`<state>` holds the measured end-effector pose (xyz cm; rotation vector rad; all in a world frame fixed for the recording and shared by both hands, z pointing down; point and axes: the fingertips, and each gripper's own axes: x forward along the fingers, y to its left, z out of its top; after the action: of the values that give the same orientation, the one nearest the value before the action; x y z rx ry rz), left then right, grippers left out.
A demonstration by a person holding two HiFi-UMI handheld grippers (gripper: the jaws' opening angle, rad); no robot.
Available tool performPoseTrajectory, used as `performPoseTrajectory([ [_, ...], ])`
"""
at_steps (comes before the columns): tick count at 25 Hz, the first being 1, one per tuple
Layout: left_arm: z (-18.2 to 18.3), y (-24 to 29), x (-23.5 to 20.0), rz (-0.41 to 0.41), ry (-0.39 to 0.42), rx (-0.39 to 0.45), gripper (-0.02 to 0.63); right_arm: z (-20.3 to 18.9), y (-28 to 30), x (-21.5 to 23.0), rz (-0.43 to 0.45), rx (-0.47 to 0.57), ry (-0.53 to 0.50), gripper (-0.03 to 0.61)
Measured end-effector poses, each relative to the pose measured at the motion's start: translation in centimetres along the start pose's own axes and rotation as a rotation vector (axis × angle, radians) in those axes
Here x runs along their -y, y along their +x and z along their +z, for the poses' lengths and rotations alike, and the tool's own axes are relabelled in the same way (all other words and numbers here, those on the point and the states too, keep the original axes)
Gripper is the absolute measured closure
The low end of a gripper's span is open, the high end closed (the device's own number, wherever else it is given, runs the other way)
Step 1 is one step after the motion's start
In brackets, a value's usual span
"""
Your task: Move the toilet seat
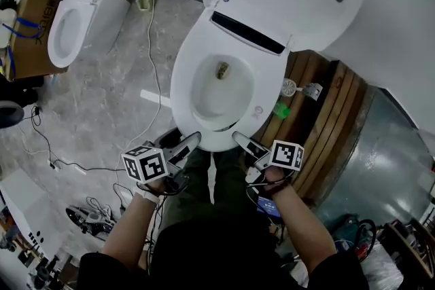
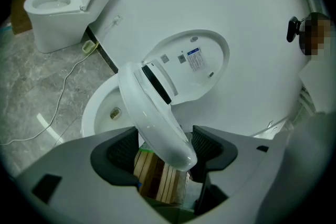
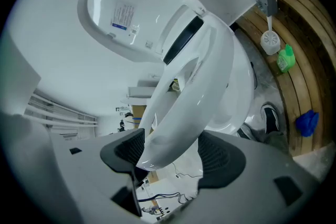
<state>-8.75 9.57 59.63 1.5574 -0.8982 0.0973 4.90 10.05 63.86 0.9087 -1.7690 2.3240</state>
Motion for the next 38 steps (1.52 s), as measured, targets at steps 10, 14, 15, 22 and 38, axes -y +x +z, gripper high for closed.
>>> performPoseTrajectory([
  [10,2.2,-1.0,3.8,-0.043,-0.037,0.04,0.305,-0.8,-2.9,-4.2,0.022,-0.005,-0.02,0.261],
  [14,3.1,-1.2,4.9,-0.051,-0.044,0.049,0.305,-1.0,-4.3,-6.3,0.044,0.021,-0.022,0.261],
  [15,3.4,-1.2,5.2,-0.052,-0.038,0.051,0.305,-1.1,-4.7,-6.9,0.053,0.028,-0.026,0.261],
  [22,4.4,-1.3,7.5,-0.065,0.06,0.03,0.305,-0.8,-7.1,-10.7,0.022,0.104,-0.24,0.261],
  [38,6.4,-0.5,10.2,-0.109,0.122,-0.005,0.305,-0.9,-5.7,-17.2,-0.499,0.288,-1.325,0.261],
])
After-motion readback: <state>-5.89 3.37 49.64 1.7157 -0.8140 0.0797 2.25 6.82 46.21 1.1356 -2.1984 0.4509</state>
